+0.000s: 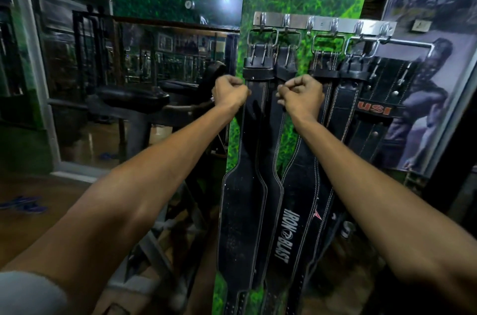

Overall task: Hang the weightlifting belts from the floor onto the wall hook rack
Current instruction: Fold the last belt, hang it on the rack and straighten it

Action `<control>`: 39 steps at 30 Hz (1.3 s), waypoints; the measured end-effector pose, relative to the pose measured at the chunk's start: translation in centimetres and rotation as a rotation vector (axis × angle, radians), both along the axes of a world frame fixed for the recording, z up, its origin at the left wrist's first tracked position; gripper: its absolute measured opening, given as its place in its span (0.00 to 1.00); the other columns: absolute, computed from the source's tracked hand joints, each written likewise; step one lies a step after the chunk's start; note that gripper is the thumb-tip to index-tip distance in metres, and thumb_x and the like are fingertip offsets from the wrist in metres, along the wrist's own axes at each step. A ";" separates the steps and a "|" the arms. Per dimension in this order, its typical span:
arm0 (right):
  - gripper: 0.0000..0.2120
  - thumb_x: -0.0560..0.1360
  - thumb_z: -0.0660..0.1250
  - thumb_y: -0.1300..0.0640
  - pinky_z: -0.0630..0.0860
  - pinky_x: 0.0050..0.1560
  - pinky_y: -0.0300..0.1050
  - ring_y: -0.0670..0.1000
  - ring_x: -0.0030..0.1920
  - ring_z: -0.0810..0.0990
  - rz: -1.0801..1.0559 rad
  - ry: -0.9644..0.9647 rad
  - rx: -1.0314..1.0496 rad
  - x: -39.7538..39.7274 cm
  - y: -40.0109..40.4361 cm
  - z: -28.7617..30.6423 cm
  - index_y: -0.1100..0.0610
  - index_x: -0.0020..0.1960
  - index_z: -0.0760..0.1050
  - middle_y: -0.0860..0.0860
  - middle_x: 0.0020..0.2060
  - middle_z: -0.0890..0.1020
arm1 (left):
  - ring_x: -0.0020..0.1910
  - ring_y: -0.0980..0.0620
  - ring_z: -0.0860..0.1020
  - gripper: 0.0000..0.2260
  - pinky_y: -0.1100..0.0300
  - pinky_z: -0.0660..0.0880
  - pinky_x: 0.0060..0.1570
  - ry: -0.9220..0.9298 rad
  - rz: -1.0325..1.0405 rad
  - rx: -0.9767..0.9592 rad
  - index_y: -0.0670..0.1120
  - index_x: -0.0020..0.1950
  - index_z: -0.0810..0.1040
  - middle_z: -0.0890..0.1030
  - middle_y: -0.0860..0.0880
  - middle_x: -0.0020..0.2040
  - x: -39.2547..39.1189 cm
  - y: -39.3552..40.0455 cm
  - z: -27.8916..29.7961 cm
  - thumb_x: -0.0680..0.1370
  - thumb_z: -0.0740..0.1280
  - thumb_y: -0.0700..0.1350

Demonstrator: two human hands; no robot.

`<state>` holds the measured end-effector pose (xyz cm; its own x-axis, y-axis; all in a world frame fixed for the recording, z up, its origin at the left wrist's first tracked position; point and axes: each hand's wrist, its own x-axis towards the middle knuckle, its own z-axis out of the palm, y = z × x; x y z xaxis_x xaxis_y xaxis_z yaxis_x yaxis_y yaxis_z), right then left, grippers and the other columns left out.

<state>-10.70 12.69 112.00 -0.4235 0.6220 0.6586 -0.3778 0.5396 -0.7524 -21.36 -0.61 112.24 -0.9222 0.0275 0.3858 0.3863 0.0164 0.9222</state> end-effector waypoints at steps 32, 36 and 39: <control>0.18 0.75 0.76 0.62 0.81 0.63 0.57 0.55 0.58 0.86 0.386 -0.412 -0.413 5.9 -3.9 -27.8 0.61 0.64 0.80 0.55 0.57 0.87 | 0.40 0.60 0.85 0.14 0.63 0.83 0.46 -0.177 -0.455 0.037 0.36 0.57 0.81 0.88 0.55 0.41 6.3 -6.2 -28.8 0.73 0.76 0.33; 0.25 0.77 0.75 0.54 0.78 0.69 0.55 0.54 0.66 0.82 0.384 -0.438 -0.365 8.8 -5.1 -30.0 0.61 0.70 0.74 0.54 0.64 0.84 | 0.44 0.56 0.86 0.09 0.58 0.84 0.47 -0.253 -0.434 0.204 0.37 0.58 0.82 0.88 0.51 0.45 10.9 -6.5 -29.4 0.79 0.73 0.35; 0.19 0.80 0.71 0.58 0.79 0.67 0.53 0.52 0.64 0.83 0.401 -0.432 -0.405 11.1 -5.8 -31.0 0.61 0.70 0.76 0.53 0.63 0.85 | 0.48 0.51 0.88 0.13 0.46 0.85 0.52 -0.295 -0.319 0.127 0.47 0.51 0.87 0.89 0.49 0.47 14.6 -7.1 -31.8 0.77 0.75 0.56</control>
<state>0.37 6.88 81.01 -0.8419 0.5236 0.1303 -0.1113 0.0677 -0.9915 -6.79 -7.73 80.42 -0.9463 0.2977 0.1264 0.0740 -0.1811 0.9807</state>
